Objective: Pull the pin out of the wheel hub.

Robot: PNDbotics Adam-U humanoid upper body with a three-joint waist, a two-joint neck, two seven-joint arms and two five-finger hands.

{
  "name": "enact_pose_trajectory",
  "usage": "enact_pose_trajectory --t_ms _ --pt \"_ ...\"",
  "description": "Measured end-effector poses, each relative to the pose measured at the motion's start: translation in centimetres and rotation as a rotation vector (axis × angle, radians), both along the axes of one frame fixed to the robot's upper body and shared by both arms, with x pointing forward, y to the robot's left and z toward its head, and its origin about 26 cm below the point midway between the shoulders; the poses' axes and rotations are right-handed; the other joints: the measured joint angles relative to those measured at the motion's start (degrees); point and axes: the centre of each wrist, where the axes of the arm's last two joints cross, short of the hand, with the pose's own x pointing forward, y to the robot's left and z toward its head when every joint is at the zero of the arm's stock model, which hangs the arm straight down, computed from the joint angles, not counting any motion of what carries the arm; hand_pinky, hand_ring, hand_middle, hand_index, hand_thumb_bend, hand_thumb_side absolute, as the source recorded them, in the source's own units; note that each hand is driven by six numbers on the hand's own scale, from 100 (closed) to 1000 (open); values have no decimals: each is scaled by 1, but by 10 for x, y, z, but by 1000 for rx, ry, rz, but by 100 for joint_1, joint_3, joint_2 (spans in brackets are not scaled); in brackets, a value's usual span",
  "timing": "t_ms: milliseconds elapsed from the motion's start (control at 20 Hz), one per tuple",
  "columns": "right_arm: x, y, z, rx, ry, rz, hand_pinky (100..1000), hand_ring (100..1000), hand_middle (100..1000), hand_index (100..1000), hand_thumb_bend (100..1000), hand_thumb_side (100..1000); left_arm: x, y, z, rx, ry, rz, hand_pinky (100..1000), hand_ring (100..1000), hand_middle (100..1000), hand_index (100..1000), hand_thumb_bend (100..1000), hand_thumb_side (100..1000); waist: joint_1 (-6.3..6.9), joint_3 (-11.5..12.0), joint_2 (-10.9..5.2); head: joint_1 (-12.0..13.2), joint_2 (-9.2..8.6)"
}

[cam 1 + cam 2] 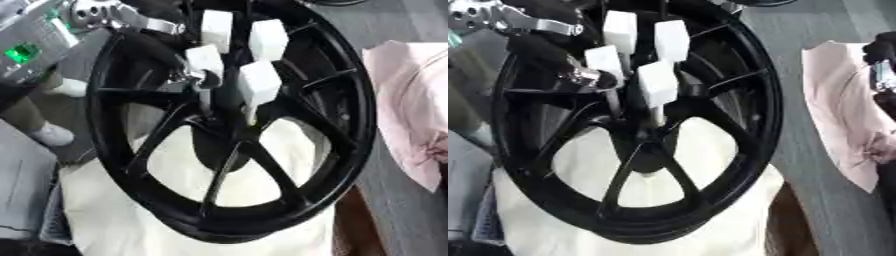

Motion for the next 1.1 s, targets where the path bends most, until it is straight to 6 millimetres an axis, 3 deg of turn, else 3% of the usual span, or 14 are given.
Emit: enact_pose_trajectory --t_ms 50,100,150,250,500,750,1100 --pt "0 0 0 0 0 0 689 682 576 671 100 322 0 -1 -1 3 0 -4 665 614 592 788 288 1000 3 0 3 0 0" --pt "0 0 0 0 1 0 689 682 576 671 100 322 0 -2 -1 4 0 -9 662 611 589 783 278 1000 8 1 3 0 0" --pt "0 0 0 0 1 0 689 682 576 671 100 323 0 -3 -1 5 0 -13 631 582 558 744 180 967 12 2 3 0 0" --pt "0 0 0 0 1 -2 690 683 576 671 100 324 -1 -5 -1 7 1 -20 602 557 528 714 110 870 14 8 3 0 0" --pt "-1 -1 0 -1 2 -6 690 683 577 671 100 326 -3 -7 -1 -2 10 -16 493 465 418 626 100 613 14 11 3 1 0" --pt "0 -2 -1 0 6 -7 690 684 577 672 100 329 -6 -4 4 -42 18 -2 425 404 350 551 100 288 13 30 3 1 0" --pt "0 -2 -2 1 9 -10 691 684 578 671 100 326 -17 10 17 -149 51 11 378 350 287 458 100 282 14 45 1 -2 0"
